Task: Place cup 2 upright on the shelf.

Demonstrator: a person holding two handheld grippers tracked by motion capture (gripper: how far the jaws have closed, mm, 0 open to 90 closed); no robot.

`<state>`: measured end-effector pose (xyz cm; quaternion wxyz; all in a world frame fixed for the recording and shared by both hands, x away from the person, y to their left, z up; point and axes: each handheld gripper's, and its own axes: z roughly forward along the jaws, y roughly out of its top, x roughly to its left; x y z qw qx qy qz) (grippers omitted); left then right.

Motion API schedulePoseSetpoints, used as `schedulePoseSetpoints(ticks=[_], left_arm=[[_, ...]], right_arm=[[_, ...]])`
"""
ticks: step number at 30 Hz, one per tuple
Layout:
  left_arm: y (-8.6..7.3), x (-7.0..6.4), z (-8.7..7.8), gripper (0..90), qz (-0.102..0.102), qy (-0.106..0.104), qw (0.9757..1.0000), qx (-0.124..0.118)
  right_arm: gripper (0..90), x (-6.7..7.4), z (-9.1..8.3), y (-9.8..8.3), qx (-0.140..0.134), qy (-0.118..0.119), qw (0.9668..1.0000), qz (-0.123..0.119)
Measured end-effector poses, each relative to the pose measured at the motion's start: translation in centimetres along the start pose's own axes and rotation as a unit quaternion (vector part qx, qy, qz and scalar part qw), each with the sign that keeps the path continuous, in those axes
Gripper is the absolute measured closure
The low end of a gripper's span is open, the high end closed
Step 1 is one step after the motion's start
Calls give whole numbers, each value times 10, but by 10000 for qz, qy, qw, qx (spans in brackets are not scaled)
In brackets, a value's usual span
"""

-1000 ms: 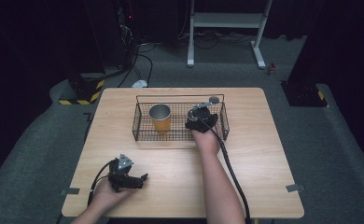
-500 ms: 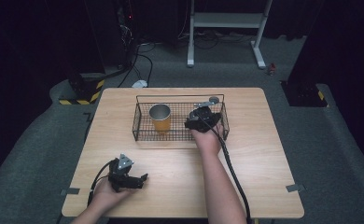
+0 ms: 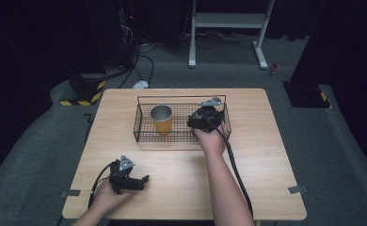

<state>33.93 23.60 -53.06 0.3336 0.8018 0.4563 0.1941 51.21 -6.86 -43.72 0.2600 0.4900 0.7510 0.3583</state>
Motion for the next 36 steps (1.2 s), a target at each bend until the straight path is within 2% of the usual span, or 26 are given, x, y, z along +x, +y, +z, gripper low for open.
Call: schedulePoseSetpoints(ticks=[9, 17, 25, 36], left_arm=[[0, 0, 0, 2, 1, 1, 10000, -1], [0, 0, 0, 2, -2, -4, 10000, 0], [0, 0, 0, 2, 1, -2, 10000, 0], [0, 0, 0, 2, 15, -3, 10000, 15]], right_arm=[[102, -3, -8, 0, -83, 49, 9999, 129], [123, -3, -10, -5, -78, 96, 9999, 98], [147, -3, -19, -18, -107, 143, 9998, 129], [147, -8, -39, -39, -182, 104, 9998, 51]])
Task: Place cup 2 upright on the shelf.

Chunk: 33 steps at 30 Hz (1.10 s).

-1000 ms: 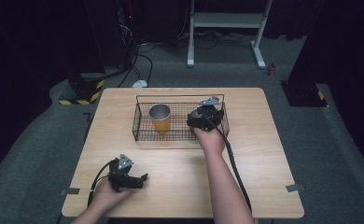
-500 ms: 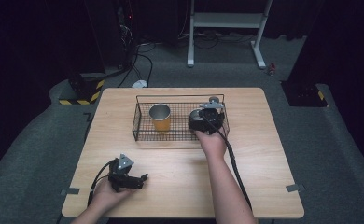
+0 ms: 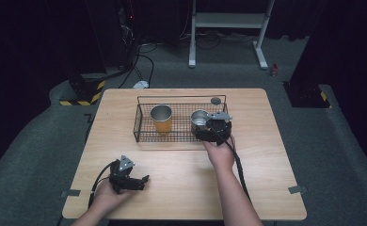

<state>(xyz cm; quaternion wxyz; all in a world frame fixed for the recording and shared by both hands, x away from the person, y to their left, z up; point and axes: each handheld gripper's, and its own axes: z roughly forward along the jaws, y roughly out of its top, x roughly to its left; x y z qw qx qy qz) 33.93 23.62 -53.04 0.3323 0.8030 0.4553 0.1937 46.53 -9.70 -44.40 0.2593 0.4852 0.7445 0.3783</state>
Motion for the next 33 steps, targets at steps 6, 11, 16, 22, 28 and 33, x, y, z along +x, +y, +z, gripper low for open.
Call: schedulePoseSetpoints(ticks=[6, 11, 16, 22, 28, 33], left_arm=[[0, 0, 0, 2, 0, 0, 10000, 1], [0, 0, 0, 2, 5, 4, 10000, -3], [0, 0, 0, 2, -4, 0, 10000, -3], [0, 0, 0, 2, 2, 4, 10000, -3], [0, 0, 0, 2, 3, 6, 10000, -4], [0, 0, 0, 2, 1, 5, 10000, -3]], right_arm=[[146, -2, -14, -11, 58, -7, 10000, -37], [147, -7, -28, -23, -5, 49, 10000, -20], [149, -14, -42, -40, -31, 69, 10000, 23], [148, -26, -55, -66, 79, 35, 9999, 82], [147, -40, -62, -101, 382, -95, 9992, 75], [147, -49, -67, -130, 634, -175, 9977, 138]])
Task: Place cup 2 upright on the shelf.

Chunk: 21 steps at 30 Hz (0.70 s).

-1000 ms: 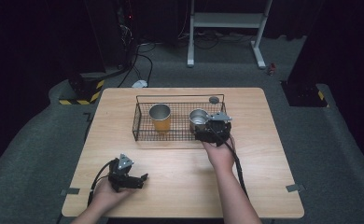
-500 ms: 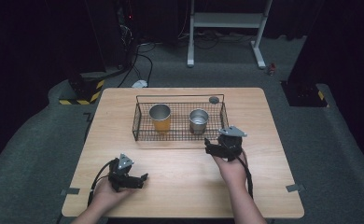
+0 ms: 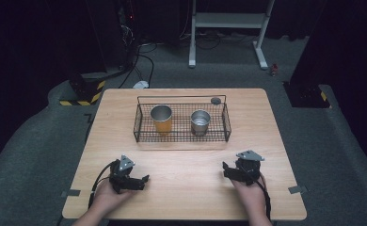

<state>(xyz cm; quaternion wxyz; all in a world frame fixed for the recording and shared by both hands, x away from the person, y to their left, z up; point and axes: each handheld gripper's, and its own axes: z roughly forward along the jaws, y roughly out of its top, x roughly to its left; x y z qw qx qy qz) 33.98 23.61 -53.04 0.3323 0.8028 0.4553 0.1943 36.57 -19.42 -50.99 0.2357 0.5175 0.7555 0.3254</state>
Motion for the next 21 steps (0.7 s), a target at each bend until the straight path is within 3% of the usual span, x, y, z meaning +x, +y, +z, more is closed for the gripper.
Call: schedulePoseSetpoints(ticks=[4, 7, 21], left_arm=[[0, 0, 0, 2, 0, 0, 10000, 0], [0, 0, 0, 2, -2, 3, 10000, -2], [0, 0, 0, 4, -23, 15, 10000, -3]], right_arm=[[146, -3, -2, -19, 195, -17, 9998, 20], [141, 0, -6, -25, 173, -89, 9998, -31], [140, 5, -4, -24, 199, -109, 9997, 125]])
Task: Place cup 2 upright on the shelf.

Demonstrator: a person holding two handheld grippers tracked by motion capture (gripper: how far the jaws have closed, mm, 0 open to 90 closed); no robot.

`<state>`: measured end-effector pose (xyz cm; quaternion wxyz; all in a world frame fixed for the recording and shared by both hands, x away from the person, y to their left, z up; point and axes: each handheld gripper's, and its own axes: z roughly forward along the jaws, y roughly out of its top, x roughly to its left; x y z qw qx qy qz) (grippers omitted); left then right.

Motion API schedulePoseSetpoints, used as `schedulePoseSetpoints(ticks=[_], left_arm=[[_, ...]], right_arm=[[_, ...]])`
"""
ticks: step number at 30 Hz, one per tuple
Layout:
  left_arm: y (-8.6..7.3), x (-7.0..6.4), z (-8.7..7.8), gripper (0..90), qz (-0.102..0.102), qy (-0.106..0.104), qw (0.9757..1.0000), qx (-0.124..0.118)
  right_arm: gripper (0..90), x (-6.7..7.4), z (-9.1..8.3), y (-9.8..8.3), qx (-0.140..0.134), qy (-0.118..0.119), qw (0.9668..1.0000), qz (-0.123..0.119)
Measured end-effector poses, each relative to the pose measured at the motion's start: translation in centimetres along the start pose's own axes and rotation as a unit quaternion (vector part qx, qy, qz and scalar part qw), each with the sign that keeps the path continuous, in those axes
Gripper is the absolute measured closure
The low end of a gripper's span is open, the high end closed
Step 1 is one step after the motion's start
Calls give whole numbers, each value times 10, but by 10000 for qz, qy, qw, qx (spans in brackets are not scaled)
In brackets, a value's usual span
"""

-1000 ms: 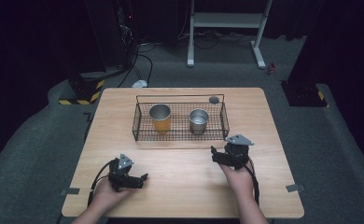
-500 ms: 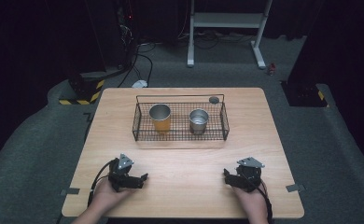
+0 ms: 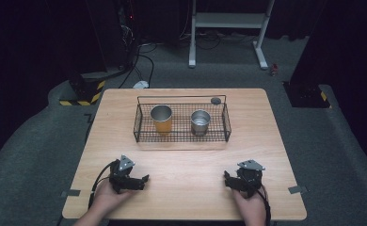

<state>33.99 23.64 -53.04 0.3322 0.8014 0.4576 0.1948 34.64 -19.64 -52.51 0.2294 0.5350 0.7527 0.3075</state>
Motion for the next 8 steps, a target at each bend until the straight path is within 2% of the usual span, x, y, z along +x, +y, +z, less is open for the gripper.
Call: schedulePoseSetpoints(ticks=[8], left_arm=[[0, 0, 0, 5, -31, -6, 10000, -5]], right_arm=[[140, 0, 0, 0, -1, 0, 10000, -7]])
